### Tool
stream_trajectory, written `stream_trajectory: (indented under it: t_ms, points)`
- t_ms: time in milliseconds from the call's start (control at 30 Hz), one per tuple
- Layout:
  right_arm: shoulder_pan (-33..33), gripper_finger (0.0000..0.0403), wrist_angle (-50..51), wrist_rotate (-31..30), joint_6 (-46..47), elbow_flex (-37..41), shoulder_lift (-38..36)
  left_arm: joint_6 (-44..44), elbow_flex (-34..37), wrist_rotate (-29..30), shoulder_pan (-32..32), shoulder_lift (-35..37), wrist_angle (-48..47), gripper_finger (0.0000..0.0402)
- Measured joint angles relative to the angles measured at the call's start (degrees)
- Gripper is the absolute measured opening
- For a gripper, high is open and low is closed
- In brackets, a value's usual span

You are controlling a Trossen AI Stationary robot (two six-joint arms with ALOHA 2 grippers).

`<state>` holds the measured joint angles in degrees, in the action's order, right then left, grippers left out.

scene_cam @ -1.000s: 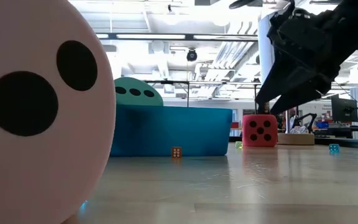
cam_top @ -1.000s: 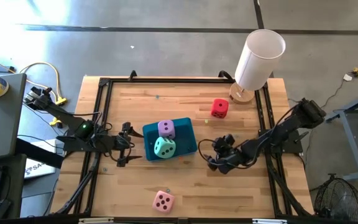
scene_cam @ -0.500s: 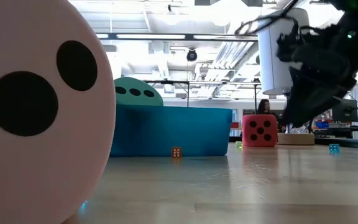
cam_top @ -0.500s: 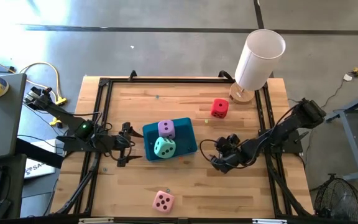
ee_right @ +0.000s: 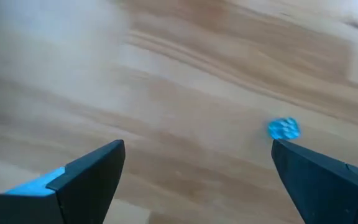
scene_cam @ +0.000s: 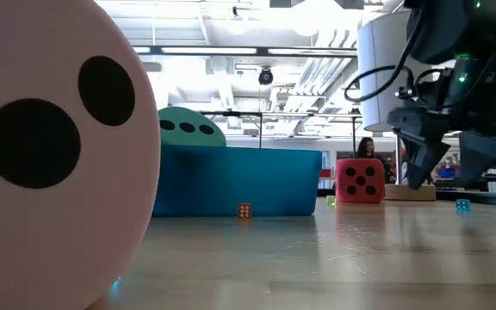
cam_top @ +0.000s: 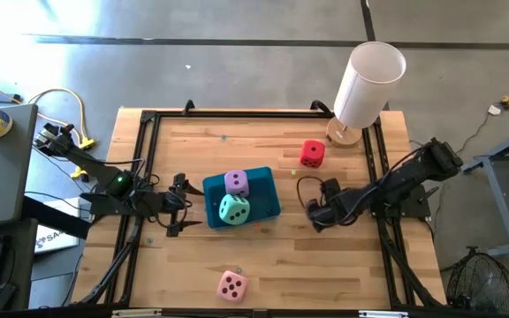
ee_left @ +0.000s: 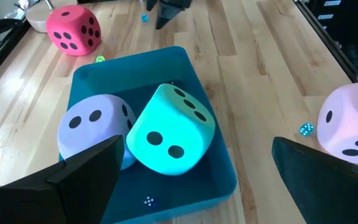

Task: Pick & Place Dice
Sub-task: Put the small blue dice into the blue bin

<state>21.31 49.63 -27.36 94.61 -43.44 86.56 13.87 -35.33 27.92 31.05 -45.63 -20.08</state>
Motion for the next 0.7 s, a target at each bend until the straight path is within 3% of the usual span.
stream_trajectory:
  t_ms: [233, 467, 700]
  points:
    - [-1.21, 0.0398, 7.65, 2.33, 8.80, 0.01, 0.00, 0.14, 0.01, -0.01, 0.00, 0.00, 0.00, 0.0400]
    - [-1.23, 0.0387, 6.93, 2.12, 8.90, 0.79, 0.00, 1.05, 0.00, -0.07, 0.00, -0.02, 0.00, 0.0400]
    - [-1.23, 0.0359, 1.89, 0.79, 9.25, 6.52, 0.02, 1.20, 0.00, -0.04, -0.02, -1.03, 0.07, 0.0400]
